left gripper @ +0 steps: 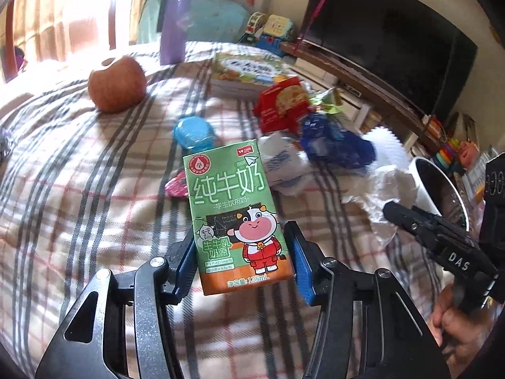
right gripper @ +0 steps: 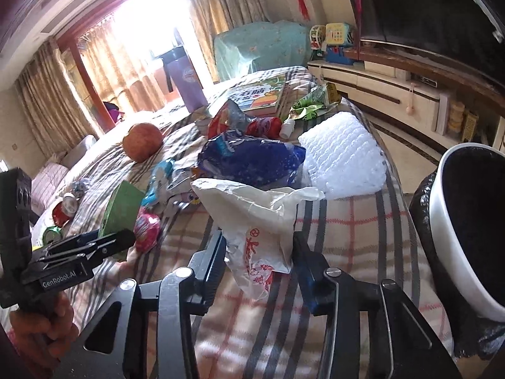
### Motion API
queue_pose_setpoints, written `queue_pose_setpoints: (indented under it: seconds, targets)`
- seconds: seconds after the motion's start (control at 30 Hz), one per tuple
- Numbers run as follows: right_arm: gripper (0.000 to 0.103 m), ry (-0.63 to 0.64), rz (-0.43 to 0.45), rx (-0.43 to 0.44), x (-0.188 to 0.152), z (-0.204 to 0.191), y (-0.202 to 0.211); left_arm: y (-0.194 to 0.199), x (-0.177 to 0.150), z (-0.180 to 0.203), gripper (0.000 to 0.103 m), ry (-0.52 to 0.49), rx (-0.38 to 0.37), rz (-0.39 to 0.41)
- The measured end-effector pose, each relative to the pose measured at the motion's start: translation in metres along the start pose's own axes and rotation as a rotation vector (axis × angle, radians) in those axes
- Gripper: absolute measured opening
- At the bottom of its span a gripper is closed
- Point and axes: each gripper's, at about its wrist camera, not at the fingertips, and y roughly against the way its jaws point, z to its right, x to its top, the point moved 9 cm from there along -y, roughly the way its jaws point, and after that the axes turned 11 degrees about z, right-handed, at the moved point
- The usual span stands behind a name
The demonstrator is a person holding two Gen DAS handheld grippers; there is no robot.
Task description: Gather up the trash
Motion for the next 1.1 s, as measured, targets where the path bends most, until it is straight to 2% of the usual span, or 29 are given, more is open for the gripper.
queue_pose_setpoints:
  seconds: [0.2,0.6,1.1]
  targets:
    - [0.041,-0.019,0.024,-0.003,-0.003,0.008,0.027,0.012,0.0,0.036,0.051,-0.044,-0.075,0.009]
    - [0.041,-0.082,0.088,-0.095,-0.003,0.057,0.085,0.014,-0.013,0.107,0.051,-0.134,-0.196,-0.024]
    - [0.041,-0.15,0.143,-0.176,-0.005,0.105,0.131,0.013,-0.018,0.192,0.051,-0.229,-0.305,-0.034]
